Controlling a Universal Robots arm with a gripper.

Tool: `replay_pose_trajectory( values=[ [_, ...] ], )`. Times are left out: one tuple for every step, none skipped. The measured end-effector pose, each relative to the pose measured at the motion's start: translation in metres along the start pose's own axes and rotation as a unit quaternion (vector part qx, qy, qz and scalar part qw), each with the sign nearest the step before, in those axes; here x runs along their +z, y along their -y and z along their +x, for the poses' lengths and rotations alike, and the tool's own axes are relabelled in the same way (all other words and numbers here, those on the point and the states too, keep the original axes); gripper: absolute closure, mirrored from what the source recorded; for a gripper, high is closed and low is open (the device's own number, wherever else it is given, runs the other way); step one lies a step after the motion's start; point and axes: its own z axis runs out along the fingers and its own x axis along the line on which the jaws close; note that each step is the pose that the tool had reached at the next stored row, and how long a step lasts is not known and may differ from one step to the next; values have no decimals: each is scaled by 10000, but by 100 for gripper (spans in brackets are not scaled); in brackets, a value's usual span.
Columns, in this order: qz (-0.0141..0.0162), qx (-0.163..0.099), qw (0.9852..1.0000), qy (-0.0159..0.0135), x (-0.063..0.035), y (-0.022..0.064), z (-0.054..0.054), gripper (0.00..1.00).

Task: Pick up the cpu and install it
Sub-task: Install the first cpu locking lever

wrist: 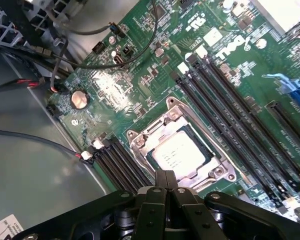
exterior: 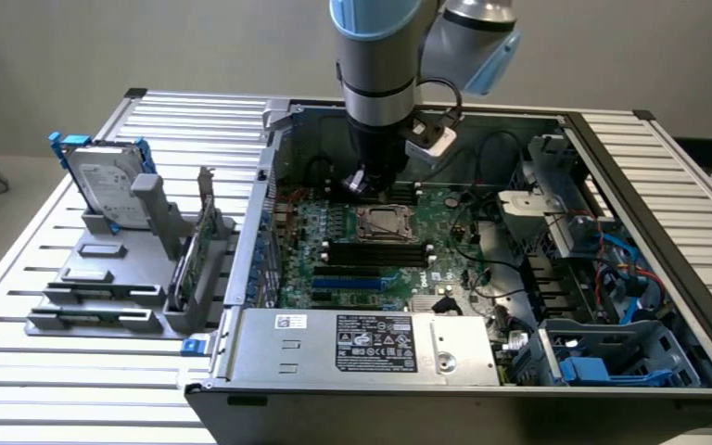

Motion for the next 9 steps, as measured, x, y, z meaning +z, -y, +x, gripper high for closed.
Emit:
replay_pose_trajectory(
  values=[
    [1,3,10000,2,-29,-12,-9,89],
    [2,5,10000,2,-64,-27,-22,89],
    [3,6,10000,3,-104,-48,-39,89],
    [2,7,10000,4,-145,-71,-58,89],
    [2,8,10000,3,-189,-96,-79,89],
    [2,8,10000,3,-228,-119,-100,89],
    [2,8,10000,3,-264,-144,-122,89],
    [2,7,10000,3,-288,-165,-146,89],
    [2,7,10000,4,-300,-180,-172,89]
  ],
)
